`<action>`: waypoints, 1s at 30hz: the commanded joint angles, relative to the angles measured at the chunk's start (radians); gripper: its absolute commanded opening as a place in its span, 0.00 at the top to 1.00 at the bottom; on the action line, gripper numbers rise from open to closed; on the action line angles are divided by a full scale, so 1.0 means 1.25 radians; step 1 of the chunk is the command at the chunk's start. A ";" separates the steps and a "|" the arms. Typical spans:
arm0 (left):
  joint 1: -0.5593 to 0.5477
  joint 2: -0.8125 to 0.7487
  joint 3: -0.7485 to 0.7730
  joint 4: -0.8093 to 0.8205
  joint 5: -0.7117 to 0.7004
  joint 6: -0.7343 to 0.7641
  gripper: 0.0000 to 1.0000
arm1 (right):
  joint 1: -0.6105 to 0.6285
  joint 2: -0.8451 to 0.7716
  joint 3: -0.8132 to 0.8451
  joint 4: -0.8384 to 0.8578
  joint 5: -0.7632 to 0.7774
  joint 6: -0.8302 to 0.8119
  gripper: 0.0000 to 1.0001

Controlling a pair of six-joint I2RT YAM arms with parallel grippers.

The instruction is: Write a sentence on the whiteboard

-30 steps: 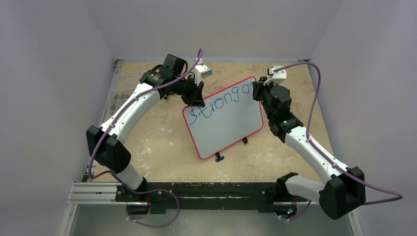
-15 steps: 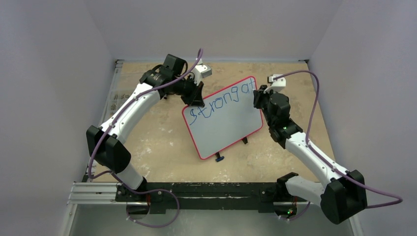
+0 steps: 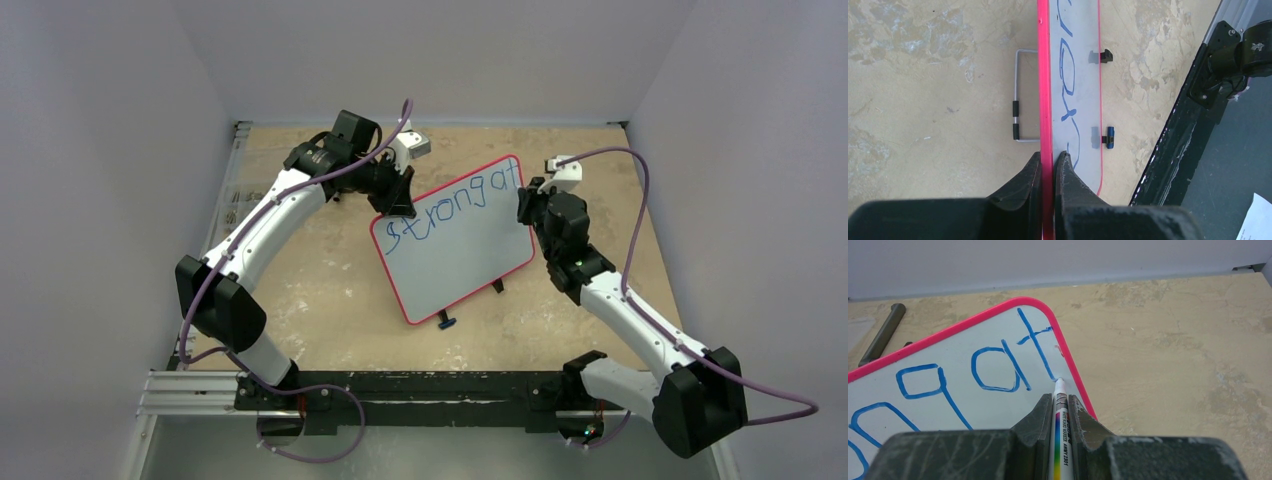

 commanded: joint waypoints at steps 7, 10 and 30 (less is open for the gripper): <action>-0.016 0.006 -0.010 -0.035 -0.095 0.105 1.00 | -0.002 0.025 0.041 -0.002 0.020 -0.017 1.00; -0.016 0.006 -0.010 -0.035 -0.095 0.106 1.00 | -0.003 0.031 0.054 -0.001 0.020 -0.021 1.00; -0.016 0.007 -0.007 -0.035 -0.090 0.101 1.00 | -0.003 -0.125 0.072 -0.098 -0.023 0.010 1.00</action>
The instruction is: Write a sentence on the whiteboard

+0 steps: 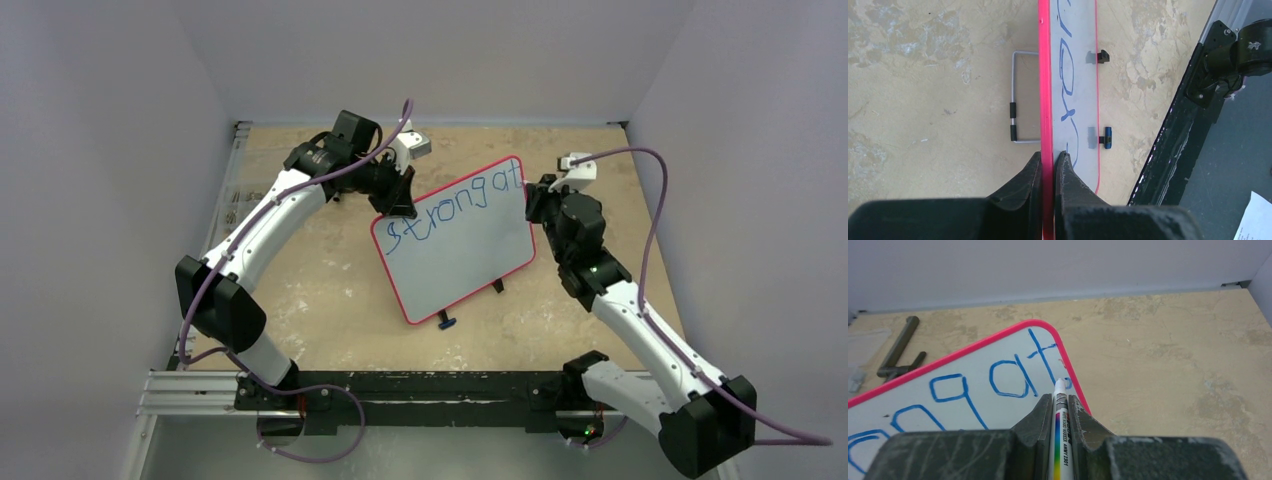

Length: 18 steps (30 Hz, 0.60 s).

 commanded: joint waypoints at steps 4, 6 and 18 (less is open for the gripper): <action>-0.013 0.005 -0.007 -0.035 -0.102 0.096 1.00 | 0.000 -0.107 0.039 -0.060 -0.064 0.033 1.00; -0.014 0.003 -0.007 -0.033 -0.101 0.094 1.00 | 0.000 -0.122 0.038 -0.074 -0.083 0.043 1.00; -0.014 -0.007 -0.026 -0.017 -0.108 0.071 1.00 | 0.001 -0.160 -0.029 -0.072 -0.297 0.063 1.00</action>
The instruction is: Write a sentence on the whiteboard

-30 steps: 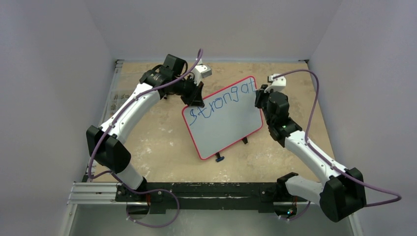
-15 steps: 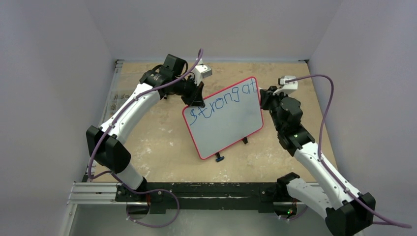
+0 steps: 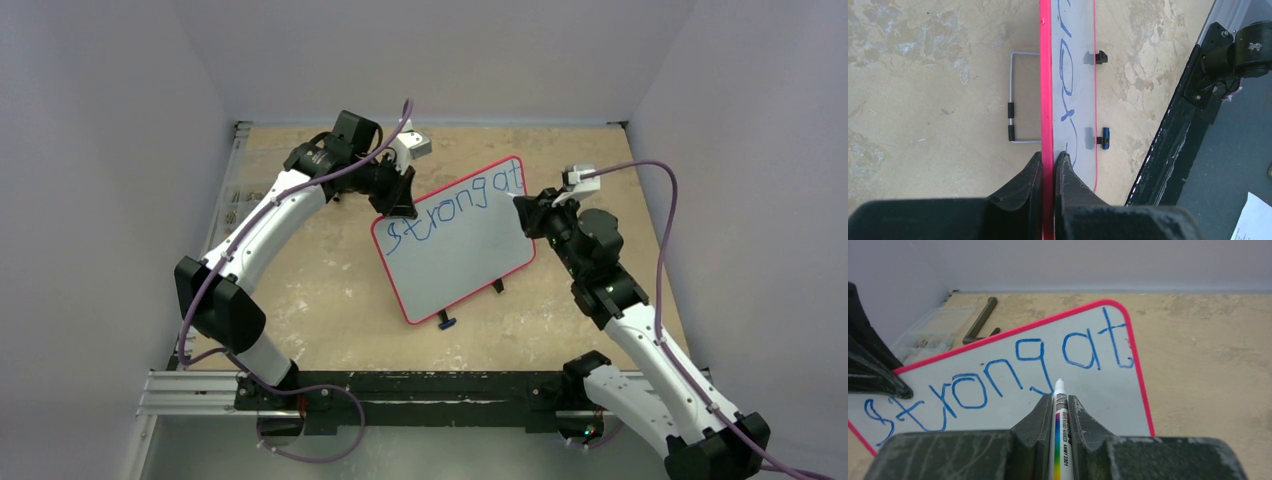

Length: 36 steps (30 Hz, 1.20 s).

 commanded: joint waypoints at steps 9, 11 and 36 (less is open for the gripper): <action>-0.011 -0.020 -0.071 -0.015 -0.132 0.012 1.00 | 0.000 -0.004 -0.050 0.045 -0.244 0.028 1.00; -0.010 -0.034 -0.087 -0.002 -0.136 -0.005 1.00 | 0.001 -0.002 -0.057 0.049 -0.265 0.032 1.00; -0.009 -0.069 -0.176 0.089 -0.178 -0.085 1.00 | 0.209 0.002 -0.084 0.058 -0.250 0.014 1.00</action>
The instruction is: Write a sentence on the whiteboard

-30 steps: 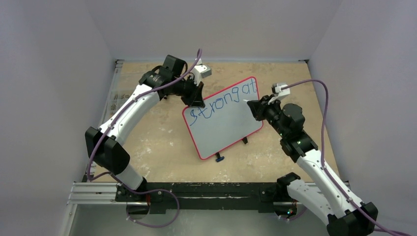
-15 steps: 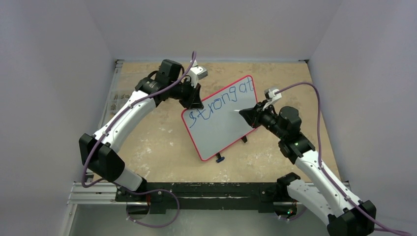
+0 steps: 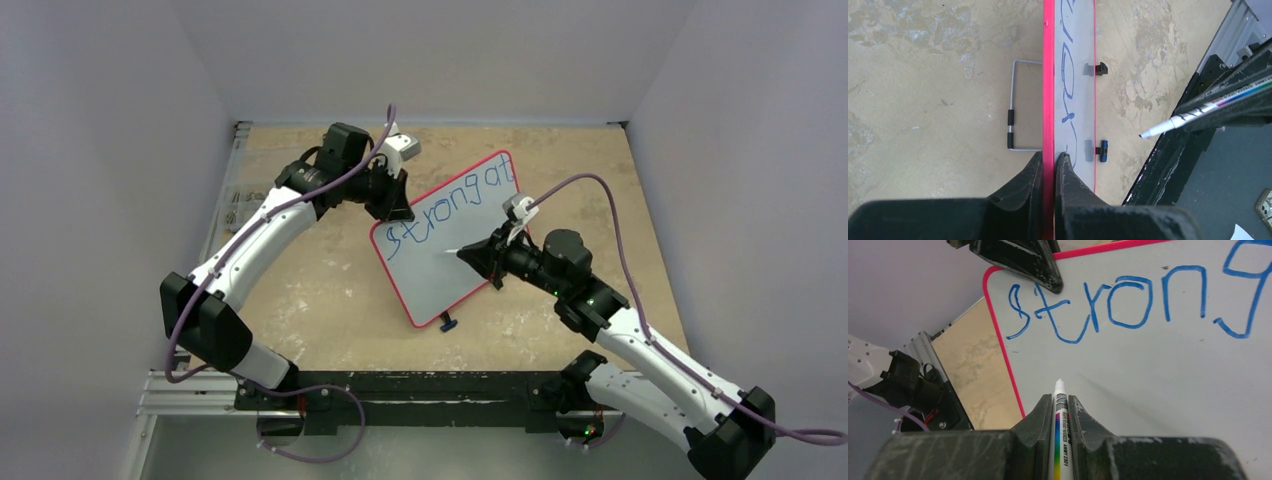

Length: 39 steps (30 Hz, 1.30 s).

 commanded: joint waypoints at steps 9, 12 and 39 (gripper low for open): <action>-0.011 0.013 -0.046 -0.038 -0.145 0.040 1.00 | 0.090 -0.015 -0.041 0.080 0.075 -0.027 1.00; -0.011 0.029 -0.035 -0.046 -0.145 0.037 1.00 | 0.150 -0.009 -0.035 0.065 0.155 -0.049 1.00; -0.005 0.074 -0.014 -0.060 -0.150 0.026 1.00 | 0.399 0.033 -0.118 0.269 0.411 -0.180 1.00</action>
